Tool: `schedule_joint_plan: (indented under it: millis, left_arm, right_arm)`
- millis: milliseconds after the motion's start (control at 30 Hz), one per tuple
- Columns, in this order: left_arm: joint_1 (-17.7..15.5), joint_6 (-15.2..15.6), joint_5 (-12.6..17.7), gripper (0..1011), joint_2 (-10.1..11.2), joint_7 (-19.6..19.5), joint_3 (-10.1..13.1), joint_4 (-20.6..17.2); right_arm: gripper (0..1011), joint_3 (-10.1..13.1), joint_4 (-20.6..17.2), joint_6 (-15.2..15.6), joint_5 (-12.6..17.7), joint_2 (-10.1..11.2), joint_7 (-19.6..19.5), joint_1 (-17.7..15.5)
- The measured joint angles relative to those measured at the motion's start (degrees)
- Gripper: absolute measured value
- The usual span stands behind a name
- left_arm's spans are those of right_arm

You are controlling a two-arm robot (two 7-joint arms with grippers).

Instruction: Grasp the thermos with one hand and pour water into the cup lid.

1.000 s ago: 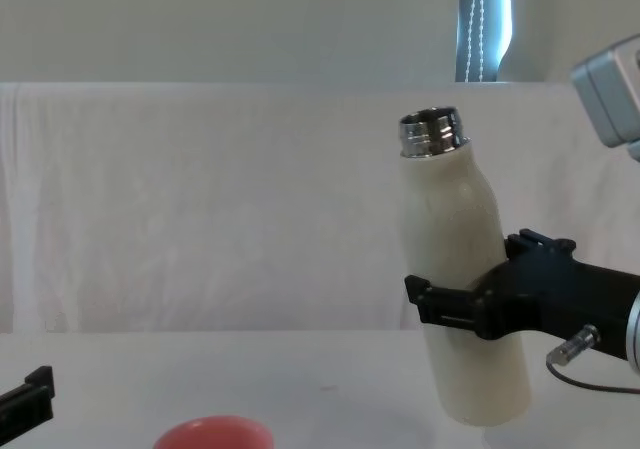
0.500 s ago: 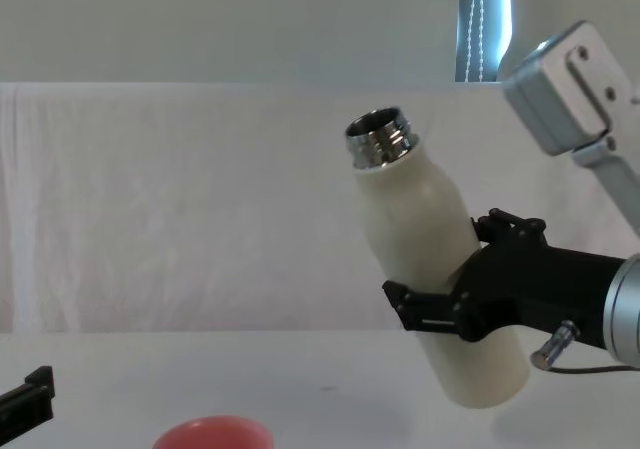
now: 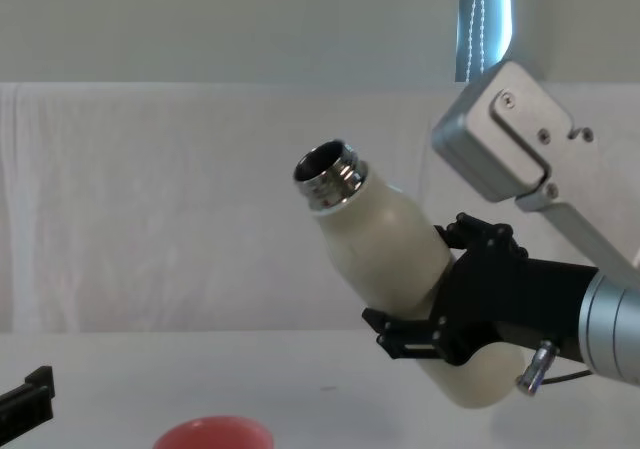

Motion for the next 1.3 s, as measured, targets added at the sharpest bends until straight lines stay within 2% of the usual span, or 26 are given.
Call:
schedule_joint_plan:
  millis: [233,433,667,1033,1300]
  left_arm:
    - [0.0,0.0,0.0,1001,0.0,0.0,0.0,0.0]
    - [0.0,0.0,0.0,1001,0.0,0.0,0.0,0.0]
    - [0.0,0.0,0.0,1001,0.0,0.0,0.0,0.0]
    - [0.0,0.0,0.0,1001,0.0,0.0,0.0,0.0]
    - [0.0,0.0,0.0,1001,0.0,0.0,0.0,0.0]
  right_arm:
    - [950,-1.14,-0.09,-0.02,-2.84,-0.1,-0.36,0.03]
    - [951,-2.71,-0.07,-0.03,-7.26,-0.2,-1.43,0.26]
    - [951,-4.02,0.27,-0.25,-11.05,0.15,-1.76,0.73]
    - [951,-5.4,0.57,-0.77,-14.72,0.86,-1.89,0.97]
    - [951,-6.36,0.58,0.01,-16.88,1.26,-1.36,0.89]
